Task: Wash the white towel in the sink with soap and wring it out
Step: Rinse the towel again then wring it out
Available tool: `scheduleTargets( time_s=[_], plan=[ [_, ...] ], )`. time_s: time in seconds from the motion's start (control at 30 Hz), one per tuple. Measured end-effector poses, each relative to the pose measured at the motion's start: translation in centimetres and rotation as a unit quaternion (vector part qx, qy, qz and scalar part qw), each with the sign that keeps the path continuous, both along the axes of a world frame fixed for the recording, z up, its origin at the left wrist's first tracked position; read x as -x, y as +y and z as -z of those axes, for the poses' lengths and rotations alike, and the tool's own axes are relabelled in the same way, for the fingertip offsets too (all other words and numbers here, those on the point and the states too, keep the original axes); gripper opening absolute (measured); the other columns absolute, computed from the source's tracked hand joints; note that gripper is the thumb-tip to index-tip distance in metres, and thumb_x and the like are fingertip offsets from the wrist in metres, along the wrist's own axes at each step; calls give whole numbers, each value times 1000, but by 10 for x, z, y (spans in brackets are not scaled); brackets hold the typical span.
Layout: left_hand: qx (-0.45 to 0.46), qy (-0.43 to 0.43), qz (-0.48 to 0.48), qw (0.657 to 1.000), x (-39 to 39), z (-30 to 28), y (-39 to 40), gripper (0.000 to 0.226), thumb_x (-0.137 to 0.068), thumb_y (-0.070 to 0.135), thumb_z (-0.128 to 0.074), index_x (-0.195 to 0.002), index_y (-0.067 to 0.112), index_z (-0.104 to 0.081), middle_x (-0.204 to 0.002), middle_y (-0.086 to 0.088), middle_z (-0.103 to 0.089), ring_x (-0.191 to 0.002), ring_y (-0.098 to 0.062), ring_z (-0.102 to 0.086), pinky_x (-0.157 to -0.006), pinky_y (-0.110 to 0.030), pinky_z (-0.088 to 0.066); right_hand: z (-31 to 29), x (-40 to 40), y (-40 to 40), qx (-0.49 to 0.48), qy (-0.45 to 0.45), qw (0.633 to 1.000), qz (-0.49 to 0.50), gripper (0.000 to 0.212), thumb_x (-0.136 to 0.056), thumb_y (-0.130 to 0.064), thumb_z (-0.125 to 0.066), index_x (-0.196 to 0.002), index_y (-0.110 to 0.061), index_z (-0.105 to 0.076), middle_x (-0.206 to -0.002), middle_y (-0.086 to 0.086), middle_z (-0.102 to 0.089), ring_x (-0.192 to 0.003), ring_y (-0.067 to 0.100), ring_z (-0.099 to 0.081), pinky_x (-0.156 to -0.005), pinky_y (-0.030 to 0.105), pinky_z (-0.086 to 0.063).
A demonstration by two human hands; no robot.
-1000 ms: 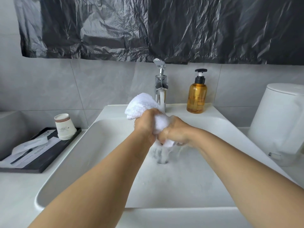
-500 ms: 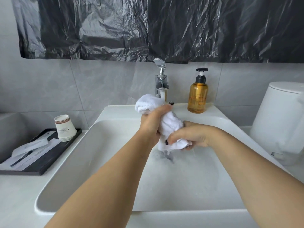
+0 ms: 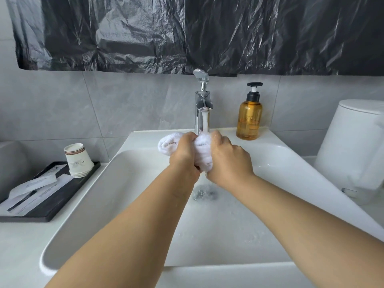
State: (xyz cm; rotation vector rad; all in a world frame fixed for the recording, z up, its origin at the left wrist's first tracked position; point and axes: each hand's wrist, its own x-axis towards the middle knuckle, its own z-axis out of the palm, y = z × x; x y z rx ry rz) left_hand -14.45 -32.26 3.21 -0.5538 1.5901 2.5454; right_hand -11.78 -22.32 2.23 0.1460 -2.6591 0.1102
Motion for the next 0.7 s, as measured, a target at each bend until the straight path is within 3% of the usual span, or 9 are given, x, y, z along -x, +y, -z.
scheduleTargets(
  time_s=[0.1, 0.2, 0.27, 0.33, 0.4, 0.47, 0.57, 0.7],
  plan=[
    [44, -7, 18, 999, 0, 2, 5, 52, -65, 31, -67, -113, 10, -68, -97, -9, -77, -77, -27, -75, -59, -28, -56, -2, 2, 9, 91, -102, 991, 2, 60, -70, -25, -74, -120, -12, -42, -100, 4, -62, -86, 27, -63, -62, 29, -44],
    [97, 0, 9, 995, -2, 5, 6, 40, -72, 27, -71, -106, 10, -62, -92, -10, -73, -74, -27, -71, -57, -26, -52, -7, 1, 13, 244, -242, 938, -30, 34, -65, -22, -73, -96, -11, -63, -74, 3, -73, -61, 19, -70, -55, 30, -59],
    [124, 19, 17, 992, -4, 7, 6, 34, -75, 26, -69, -104, 9, -62, -89, -9, -70, -69, -25, -67, -53, -24, -44, -11, 2, 17, 285, -323, 901, -45, 19, -66, -19, -73, -81, -8, -67, -56, 3, -68, -47, 17, -66, -49, 24, -54],
    [134, 47, 39, 989, -7, 6, 8, 42, -66, 27, -70, -103, 8, -66, -91, -12, -73, -71, -27, -69, -55, -25, -47, -14, 1, 21, 323, -373, 867, -73, 15, -66, -17, -73, -73, -12, -61, -48, 2, -55, -37, 17, -49, -43, 19, -40],
    [142, 73, 54, 986, -9, 5, 9, 47, -56, 27, -69, -100, 9, -68, -98, -16, -75, -85, -31, -74, -71, -35, -57, -15, 0, 28, 350, -407, 837, -105, 16, -67, -14, -71, -75, -15, -57, -46, 2, -44, -37, 16, -33, -42, 18, -25],
    [154, 97, 64, 981, -10, 5, 10, 42, -62, 25, -69, -101, 10, -69, -100, -17, -75, -93, -33, -74, -87, -45, -58, -15, 0, 34, 361, -437, 814, -126, 11, -72, -16, -67, -78, -14, -58, -48, 2, -44, -39, 13, -28, -42, 17, -20],
    [162, 126, 87, 975, -10, 5, 11, 44, -66, 24, -67, -106, 9, -69, -99, -16, -76, -93, -33, -73, -89, -50, -58, -15, 2, 44, 390, -486, 767, -152, 13, -82, -17, -64, -75, -10, -56, -57, 8, -53, -31, 8, -27, -35, 14, -22],
    [180, 137, 117, 967, -12, 2, 7, 55, -57, 22, -69, -110, 5, -69, -99, -18, -75, -93, -36, -73, -88, -52, -58, 0, 3, 43, 434, -486, 736, -181, 12, -84, -14, -69, -78, -11, -58, -54, 3, -48, -33, 6, -32, -34, 16, -22]
  ],
)
